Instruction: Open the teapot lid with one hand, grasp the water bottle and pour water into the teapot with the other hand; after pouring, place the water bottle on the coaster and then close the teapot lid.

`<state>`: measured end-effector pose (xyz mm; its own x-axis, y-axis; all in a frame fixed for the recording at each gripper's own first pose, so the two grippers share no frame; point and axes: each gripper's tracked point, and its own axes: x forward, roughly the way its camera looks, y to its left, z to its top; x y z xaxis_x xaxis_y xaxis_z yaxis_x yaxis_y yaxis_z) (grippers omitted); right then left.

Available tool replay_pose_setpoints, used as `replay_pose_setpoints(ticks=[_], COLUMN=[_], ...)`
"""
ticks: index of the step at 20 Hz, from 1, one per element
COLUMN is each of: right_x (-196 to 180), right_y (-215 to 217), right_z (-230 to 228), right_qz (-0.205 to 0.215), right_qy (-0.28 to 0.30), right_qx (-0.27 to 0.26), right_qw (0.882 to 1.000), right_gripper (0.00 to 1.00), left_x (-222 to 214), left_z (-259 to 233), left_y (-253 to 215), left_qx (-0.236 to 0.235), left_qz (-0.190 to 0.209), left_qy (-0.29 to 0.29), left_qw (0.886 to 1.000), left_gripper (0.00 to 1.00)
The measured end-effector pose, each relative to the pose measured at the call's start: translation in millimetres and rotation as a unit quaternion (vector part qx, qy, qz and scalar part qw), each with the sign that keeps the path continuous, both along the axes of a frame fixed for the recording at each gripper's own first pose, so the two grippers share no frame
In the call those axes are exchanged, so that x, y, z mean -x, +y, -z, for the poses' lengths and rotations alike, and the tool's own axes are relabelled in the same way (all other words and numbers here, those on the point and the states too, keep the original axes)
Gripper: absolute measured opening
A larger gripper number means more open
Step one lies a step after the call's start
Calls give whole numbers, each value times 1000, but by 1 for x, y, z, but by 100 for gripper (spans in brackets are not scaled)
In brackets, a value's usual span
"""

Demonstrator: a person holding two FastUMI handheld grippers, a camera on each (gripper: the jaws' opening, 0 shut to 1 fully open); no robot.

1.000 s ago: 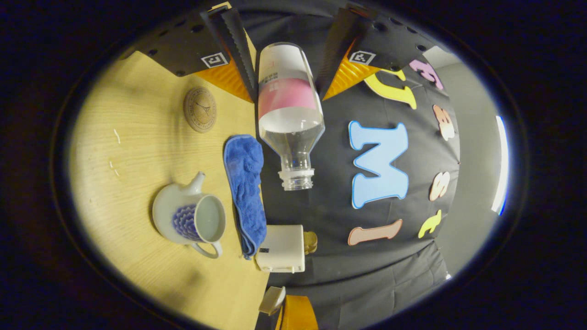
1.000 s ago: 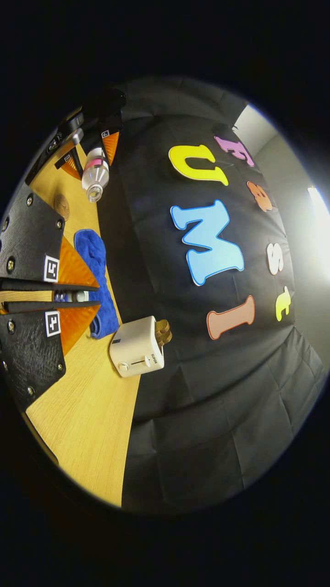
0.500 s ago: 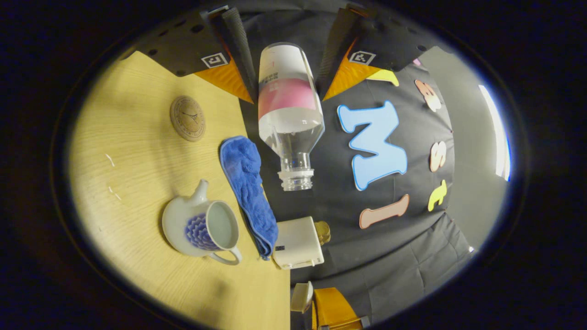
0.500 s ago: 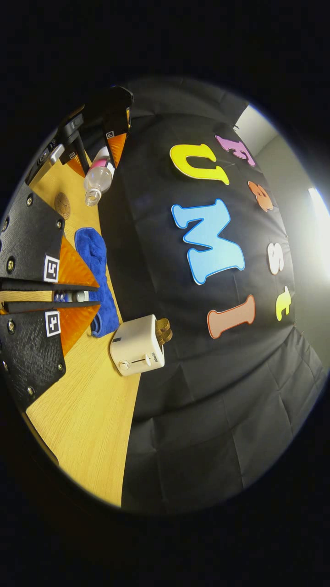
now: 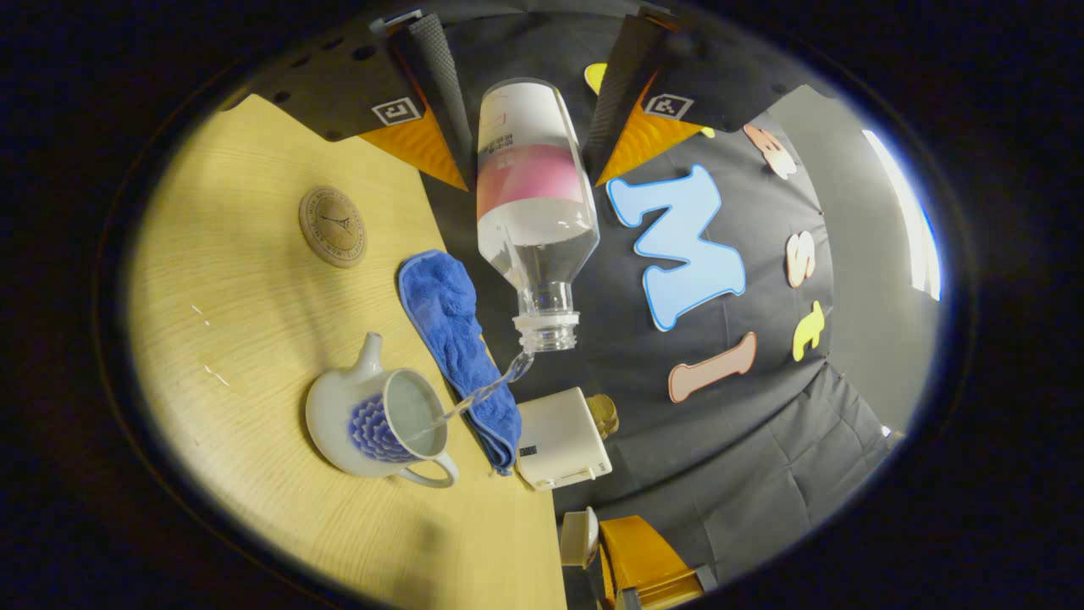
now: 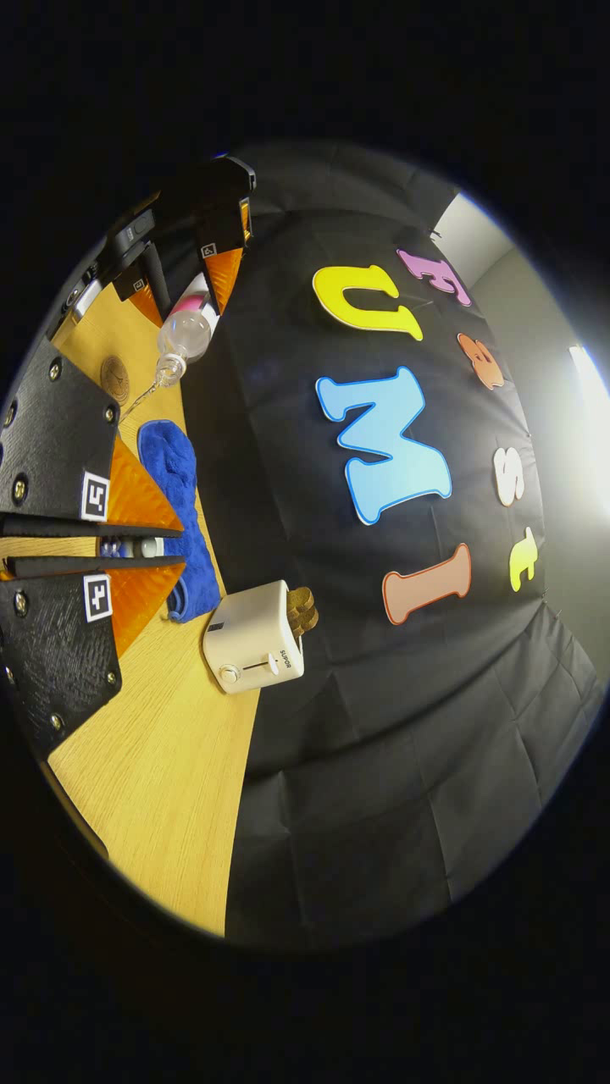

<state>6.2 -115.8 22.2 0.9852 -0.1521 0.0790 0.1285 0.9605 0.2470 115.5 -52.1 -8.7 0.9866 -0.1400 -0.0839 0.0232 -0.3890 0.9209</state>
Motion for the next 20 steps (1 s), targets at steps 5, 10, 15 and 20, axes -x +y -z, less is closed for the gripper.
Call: replay_pose_setpoints(ticks=[5, 10, 15, 20], right_x=[1, 0, 2, 2], right_y=[0, -1, -4, -4], right_z=[1, 2, 2, 1], right_qz=[0, 2, 6, 7], right_qy=[1, 3, 1, 0], right_qx=[-1, -3, -5, -5], right_qw=[1000, 1000, 1000, 1000], right_gripper=[8, 8, 8, 8], left_x=[-2, -3, -5, -3], left_z=[-3, -6, -9, -16], left_y=[-1, 1, 2, 3], left_qx=[-12, -24, -38, -53], left_qz=[3, 3, 6, 7], left_qy=[-1, -4, -11, -16], left_qw=[1000, 1000, 999, 998], left_gripper=[87, 88, 87, 88])
